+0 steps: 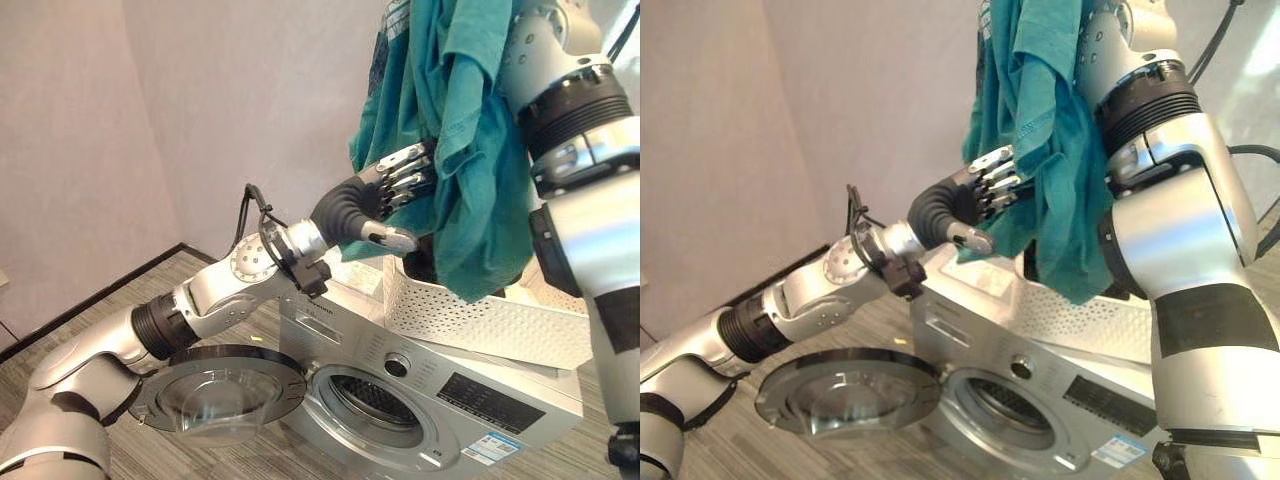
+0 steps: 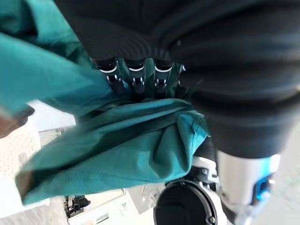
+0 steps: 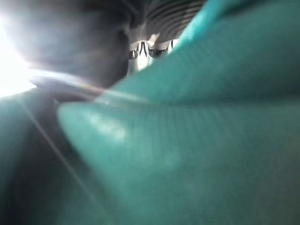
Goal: Grab the laundry basket,head to the washer,open it,put in the laundry and shut it.
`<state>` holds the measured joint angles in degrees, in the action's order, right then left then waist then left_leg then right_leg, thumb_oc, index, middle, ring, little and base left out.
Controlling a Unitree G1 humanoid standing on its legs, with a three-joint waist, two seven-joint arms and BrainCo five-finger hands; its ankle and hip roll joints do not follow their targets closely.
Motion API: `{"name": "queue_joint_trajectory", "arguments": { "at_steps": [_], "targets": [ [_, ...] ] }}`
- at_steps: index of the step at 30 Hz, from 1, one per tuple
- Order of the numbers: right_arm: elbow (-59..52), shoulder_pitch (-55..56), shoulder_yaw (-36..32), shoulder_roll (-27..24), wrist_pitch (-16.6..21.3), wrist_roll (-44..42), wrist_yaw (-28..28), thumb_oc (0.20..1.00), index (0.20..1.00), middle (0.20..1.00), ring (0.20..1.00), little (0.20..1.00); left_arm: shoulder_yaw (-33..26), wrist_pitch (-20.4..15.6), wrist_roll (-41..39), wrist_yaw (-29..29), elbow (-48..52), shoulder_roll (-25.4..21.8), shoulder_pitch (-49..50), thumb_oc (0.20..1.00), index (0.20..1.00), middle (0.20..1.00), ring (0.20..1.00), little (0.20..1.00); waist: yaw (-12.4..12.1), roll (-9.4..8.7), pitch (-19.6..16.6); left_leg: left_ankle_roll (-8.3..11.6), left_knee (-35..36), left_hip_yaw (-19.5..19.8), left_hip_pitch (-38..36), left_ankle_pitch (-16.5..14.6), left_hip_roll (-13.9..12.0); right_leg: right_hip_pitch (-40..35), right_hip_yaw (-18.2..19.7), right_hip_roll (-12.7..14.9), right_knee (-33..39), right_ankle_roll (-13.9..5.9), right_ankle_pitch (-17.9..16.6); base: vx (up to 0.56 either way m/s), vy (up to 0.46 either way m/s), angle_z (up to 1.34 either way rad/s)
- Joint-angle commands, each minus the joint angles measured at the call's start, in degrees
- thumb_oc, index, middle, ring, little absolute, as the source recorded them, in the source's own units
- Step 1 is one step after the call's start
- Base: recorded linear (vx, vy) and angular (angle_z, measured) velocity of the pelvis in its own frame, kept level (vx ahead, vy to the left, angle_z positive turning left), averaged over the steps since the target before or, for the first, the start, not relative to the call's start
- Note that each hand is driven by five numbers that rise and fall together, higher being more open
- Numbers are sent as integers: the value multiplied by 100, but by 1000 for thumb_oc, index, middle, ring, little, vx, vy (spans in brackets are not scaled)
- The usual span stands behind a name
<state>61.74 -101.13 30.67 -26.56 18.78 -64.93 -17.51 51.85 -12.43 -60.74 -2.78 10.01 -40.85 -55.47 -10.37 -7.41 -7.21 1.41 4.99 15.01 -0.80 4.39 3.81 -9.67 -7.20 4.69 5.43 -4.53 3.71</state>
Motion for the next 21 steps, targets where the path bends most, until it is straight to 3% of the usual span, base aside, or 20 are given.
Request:
{"name": "queue_joint_trajectory", "arguments": {
  "at_steps": [1,5,9,13,21],
  "targets": [
    [82,-435,257,-322,172,178,-93,200,200,200,200,200,-440,-395,256,293,-361,-131,-240,1000,1000,1000,1000,1000,-64,-7,-301,132,-24,128,-85,-562,-164,96,209,48,-43,-186,-1,-23,-11,-4],
    [77,-494,248,-484,187,310,-136,200,200,200,200,200,-801,-382,1194,571,-433,-333,-94,1000,1000,1000,1000,1000,-94,-15,-280,126,-19,123,-59,-560,-184,128,230,37,-43,-183,5,-6,-13,-3],
    [122,-525,274,-586,165,382,-173,200,200,200,200,200,-1003,-369,1569,715,-552,-327,-16,1000,1000,1000,1000,1000,-109,-6,-259,132,-22,151,-51,-557,-182,134,216,32,-43,-181,9,0,0,0],
    [84,-534,256,-862,123,575,-184,200,200,200,200,200,-1741,-371,2299,884,-342,-589,601,1000,1000,1000,1000,1000,-227,-38,-217,134,-37,196,-11,-566,-183,164,205,24,-43,-173,25,0,0,0],
    [142,-570,251,-896,87,634,-172,200,200,200,200,200,-2064,-278,2619,1054,-383,-294,986,1000,1000,1000,1000,1000,-272,-79,-200,147,-59,326,3,-572,-150,109,112,-2,-43,-144,63,7,-10,3]
  ]
}}
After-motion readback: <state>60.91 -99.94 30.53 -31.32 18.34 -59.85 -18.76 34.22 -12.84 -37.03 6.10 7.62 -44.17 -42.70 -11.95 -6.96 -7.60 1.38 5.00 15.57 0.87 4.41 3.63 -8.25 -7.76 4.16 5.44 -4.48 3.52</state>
